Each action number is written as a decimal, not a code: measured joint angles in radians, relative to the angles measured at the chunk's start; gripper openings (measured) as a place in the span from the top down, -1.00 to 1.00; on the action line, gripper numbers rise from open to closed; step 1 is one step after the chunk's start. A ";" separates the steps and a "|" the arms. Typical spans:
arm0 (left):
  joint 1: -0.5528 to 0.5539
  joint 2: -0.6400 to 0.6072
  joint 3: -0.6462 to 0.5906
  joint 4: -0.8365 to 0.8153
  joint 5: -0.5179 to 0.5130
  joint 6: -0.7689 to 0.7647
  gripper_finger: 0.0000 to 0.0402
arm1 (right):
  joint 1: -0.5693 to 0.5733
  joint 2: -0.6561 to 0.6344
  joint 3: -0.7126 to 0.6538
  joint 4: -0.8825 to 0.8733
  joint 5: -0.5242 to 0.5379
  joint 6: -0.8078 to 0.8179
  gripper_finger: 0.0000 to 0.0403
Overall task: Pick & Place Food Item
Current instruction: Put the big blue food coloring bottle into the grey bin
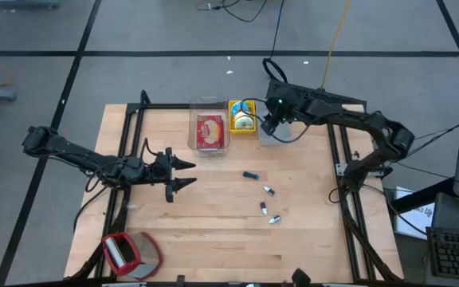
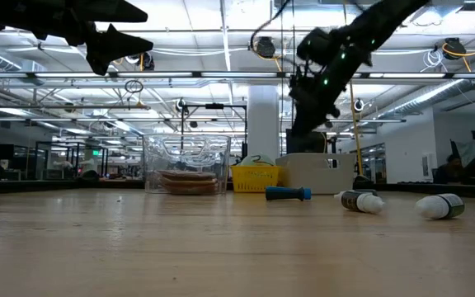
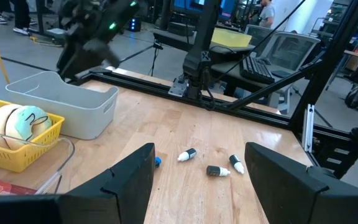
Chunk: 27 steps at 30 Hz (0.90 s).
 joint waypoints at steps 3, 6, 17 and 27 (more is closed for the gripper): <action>0.000 0.000 0.000 0.000 0.000 0.000 -0.26 | 0.060 -0.065 0.000 -0.026 -0.002 0.011 0.26; 0.000 0.000 0.000 0.000 0.000 0.000 -0.26 | 0.135 -0.112 0.000 -0.059 -0.004 0.038 0.25; 0.000 0.000 0.000 0.000 0.000 0.000 -0.26 | 0.457 -0.142 -0.114 0.015 -0.002 0.053 0.24; 0.000 0.000 0.000 0.001 0.000 0.000 -0.26 | 0.566 -0.072 -0.330 0.228 0.000 0.086 0.12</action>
